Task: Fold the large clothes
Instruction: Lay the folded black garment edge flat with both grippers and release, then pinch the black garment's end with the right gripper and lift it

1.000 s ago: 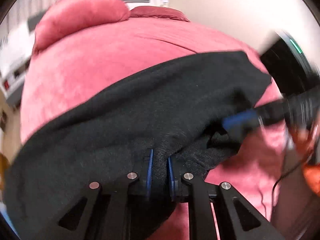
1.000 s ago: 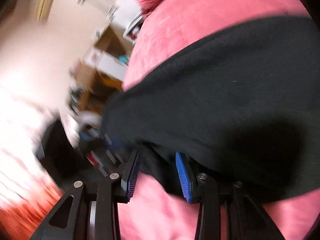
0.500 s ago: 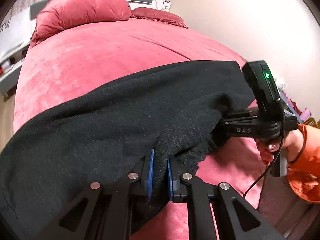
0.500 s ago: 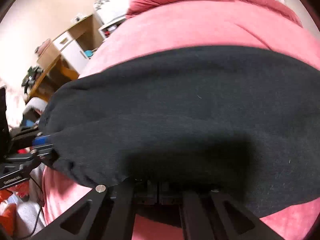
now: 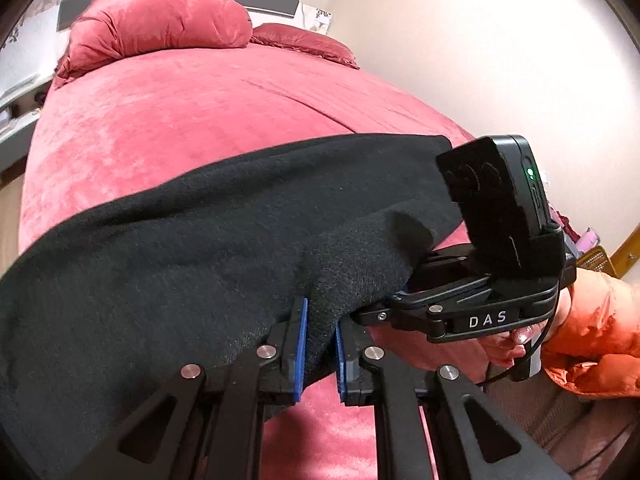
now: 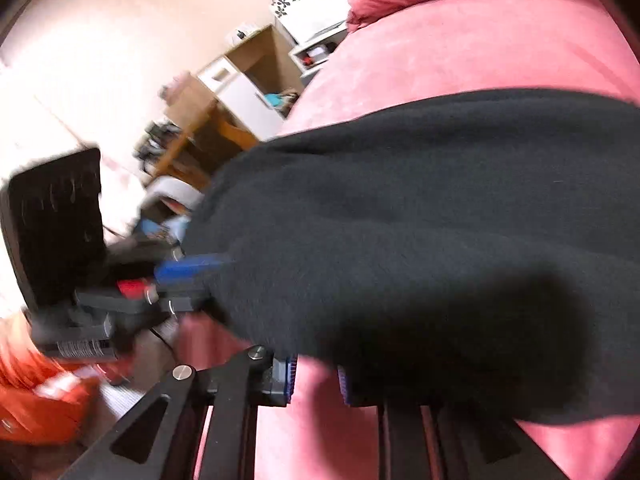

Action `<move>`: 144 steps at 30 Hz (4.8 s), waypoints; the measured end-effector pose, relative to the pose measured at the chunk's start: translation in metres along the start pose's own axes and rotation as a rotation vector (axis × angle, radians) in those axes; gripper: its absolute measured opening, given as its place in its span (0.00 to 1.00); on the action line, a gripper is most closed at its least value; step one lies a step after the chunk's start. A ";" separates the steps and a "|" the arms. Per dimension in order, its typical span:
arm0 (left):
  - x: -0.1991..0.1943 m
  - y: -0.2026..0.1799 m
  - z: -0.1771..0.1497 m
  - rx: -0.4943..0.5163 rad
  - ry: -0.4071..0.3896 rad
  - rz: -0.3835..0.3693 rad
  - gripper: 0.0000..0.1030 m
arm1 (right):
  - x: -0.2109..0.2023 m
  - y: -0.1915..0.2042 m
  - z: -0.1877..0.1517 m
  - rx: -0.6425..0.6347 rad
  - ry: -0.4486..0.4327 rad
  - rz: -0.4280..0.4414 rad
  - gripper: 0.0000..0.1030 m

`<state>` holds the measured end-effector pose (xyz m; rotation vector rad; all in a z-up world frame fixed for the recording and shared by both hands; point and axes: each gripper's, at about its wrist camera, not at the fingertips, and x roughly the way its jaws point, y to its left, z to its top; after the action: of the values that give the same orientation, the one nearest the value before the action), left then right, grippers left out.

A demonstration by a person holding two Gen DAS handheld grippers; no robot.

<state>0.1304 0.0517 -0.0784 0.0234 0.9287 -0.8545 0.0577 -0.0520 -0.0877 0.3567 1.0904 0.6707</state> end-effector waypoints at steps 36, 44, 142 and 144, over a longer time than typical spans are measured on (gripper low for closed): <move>-0.015 0.005 -0.024 -0.051 0.015 0.219 0.41 | -0.082 -0.031 0.022 0.090 -0.183 -0.116 0.38; -0.005 0.082 0.021 -0.233 -0.011 0.352 0.46 | 0.025 -0.014 0.095 -0.230 0.060 -0.362 0.36; 0.061 0.027 0.006 -0.063 0.077 0.507 0.92 | -0.404 -0.388 -0.174 1.241 -1.017 -0.262 0.68; 0.058 0.025 0.005 -0.072 0.081 0.505 0.92 | -0.399 -0.388 -0.163 1.234 -1.053 -0.312 0.70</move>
<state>0.1682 0.0305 -0.1246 0.2227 0.9718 -0.3533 -0.0809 -0.6146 -0.1046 1.3696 0.3703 -0.5602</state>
